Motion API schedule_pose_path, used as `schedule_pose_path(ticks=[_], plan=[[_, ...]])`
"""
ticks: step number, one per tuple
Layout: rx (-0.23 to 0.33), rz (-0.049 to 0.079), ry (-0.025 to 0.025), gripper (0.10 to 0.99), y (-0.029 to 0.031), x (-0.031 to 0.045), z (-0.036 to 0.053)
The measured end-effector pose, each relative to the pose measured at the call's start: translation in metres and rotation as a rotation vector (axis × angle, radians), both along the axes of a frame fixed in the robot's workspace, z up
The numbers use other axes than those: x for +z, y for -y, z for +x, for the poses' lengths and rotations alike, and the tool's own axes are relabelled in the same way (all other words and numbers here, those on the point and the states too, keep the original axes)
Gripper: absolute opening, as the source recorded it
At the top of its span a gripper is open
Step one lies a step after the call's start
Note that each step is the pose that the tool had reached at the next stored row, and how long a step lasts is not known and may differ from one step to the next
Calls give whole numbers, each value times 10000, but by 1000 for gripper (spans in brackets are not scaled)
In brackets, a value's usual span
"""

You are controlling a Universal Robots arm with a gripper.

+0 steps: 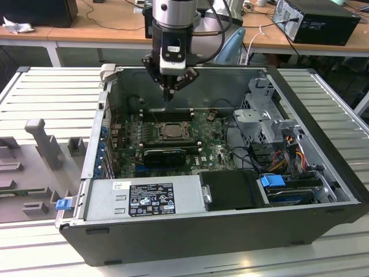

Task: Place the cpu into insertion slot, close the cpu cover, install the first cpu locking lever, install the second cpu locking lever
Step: 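Install the first cpu locking lever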

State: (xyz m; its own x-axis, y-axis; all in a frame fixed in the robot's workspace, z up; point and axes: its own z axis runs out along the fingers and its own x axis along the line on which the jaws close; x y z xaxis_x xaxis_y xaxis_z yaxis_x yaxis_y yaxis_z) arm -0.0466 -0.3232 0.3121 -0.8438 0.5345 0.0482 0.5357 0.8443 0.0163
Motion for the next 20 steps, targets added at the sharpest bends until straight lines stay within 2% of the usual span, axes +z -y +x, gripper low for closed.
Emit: schedule_pose_path(ticks=[2,6,13,18,20], plan=[[492,1,4,106,0,-4,0],[935,7,8,106,0,-10,0],[2108,7,12,106,0,-22,0],[3248,8,10,106,0,-29,0],[4168,8,10,106,0,-31,0]])
